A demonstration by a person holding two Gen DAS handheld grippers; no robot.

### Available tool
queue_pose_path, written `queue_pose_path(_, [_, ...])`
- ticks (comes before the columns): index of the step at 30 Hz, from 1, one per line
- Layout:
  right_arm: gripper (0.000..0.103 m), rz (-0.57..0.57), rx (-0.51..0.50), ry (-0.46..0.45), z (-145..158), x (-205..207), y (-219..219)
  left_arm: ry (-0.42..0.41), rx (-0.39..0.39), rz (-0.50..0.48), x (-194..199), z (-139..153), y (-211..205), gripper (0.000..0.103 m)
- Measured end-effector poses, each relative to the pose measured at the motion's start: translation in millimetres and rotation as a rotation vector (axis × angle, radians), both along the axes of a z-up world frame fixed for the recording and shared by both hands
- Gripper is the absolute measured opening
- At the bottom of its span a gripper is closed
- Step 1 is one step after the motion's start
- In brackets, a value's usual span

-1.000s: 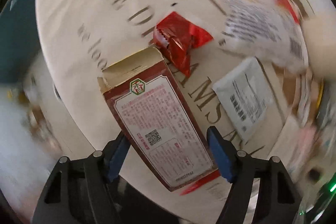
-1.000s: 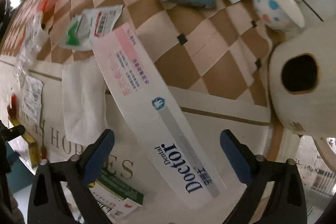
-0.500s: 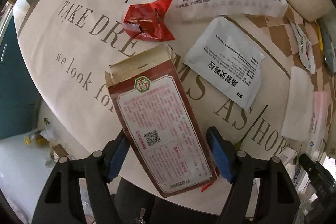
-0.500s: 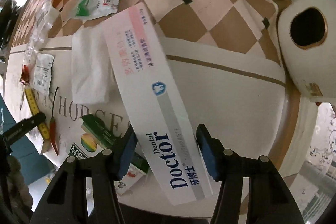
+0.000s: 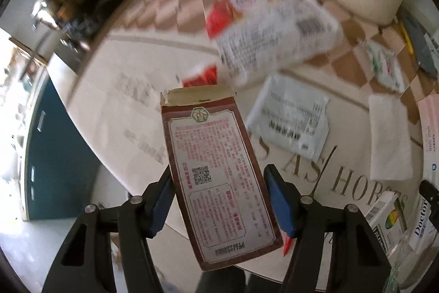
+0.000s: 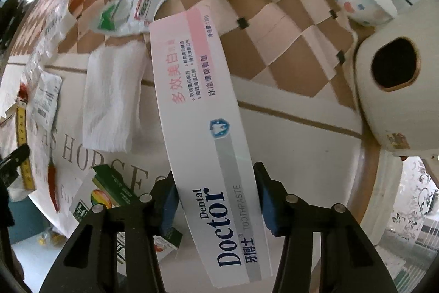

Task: Collect trash
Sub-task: 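Carry both boxes toward the white trash bin on the floor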

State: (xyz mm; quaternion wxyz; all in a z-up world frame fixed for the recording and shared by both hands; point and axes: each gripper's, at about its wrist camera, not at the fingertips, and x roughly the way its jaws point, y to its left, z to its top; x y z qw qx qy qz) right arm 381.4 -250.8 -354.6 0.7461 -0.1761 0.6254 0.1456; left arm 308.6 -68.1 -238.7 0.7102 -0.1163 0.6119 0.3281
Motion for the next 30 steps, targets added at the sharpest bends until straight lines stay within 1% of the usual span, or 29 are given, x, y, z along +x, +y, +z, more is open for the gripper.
queue_pose_path(1, [0.052, -0.001, 0.013, -0.009, 11, -1, -10, -0.014, 0.020, -0.008, 0, 5, -3, 0.060])
queue_pose_path(2, [0.052, -0.001, 0.021, -0.017, 16, -2, -10, -0.030, 0.039, -0.012, 1, 16, -5, 0.060])
queue_pose_path(3, [0.052, 0.000, 0.030, -0.029, 22, -3, -11, -0.041, 0.050, -0.016, -10, 23, -7, 0.059])
queue_pose_path(4, [0.052, 0.001, 0.037, -0.036, 27, -2, -13, -0.054, 0.065, -0.022, -10, 27, -10, 0.059])
queue_pose_path(5, [0.052, 0.002, 0.049, -0.043, 33, -3, -13, -0.066, 0.077, -0.028, -13, 19, -9, 0.058])
queue_pose_path(6, [0.052, 0.002, 0.056, -0.049, 38, -2, -5, -0.083, 0.094, -0.034, -2, 18, -4, 0.058])
queue_pose_path(7, [0.052, 0.003, 0.068, -0.056, 44, -3, -4, -0.095, 0.111, -0.041, -2, 26, -6, 0.058])
queue_pose_path(8, [0.052, 0.005, 0.080, -0.065, 53, -3, -3, -0.107, 0.126, -0.048, -4, 24, 4, 0.058])
queue_pose_path(9, [0.052, 0.007, 0.092, -0.073, 64, -1, -2, -0.122, 0.141, -0.055, 4, 25, 10, 0.057])
queue_pose_path(10, [0.052, 0.009, 0.103, -0.083, 70, -4, 0, -0.133, 0.154, -0.061, 3, 28, 12, 0.057])
queue_pose_path(11, [0.052, 0.011, 0.111, -0.090, 76, -4, -1, -0.146, 0.171, -0.068, 2, 36, 9, 0.057])
queue_pose_path(12, [0.052, 0.014, 0.121, -0.099, 79, -3, 5, -0.156, 0.183, -0.073, 7, 29, 24, 0.057])
queue_pose_path(13, [0.052, 0.018, 0.132, -0.113, 87, -5, 8, -0.164, 0.200, -0.079, 9, 31, 29, 0.057])
queue_pose_path(17, [0.052, 0.031, 0.166, -0.136, 96, 2, 22, -0.200, 0.270, -0.095, 9, 43, 33, 0.056])
queue_pose_path(23, [0.051, 0.055, 0.202, -0.151, 117, -8, 37, -0.238, 0.290, -0.090, -8, 57, 41, 0.056])
queue_pose_path(30, [0.051, 0.103, 0.222, -0.181, 137, -36, 76, -0.306, 0.285, -0.052, -52, 75, 76, 0.056])
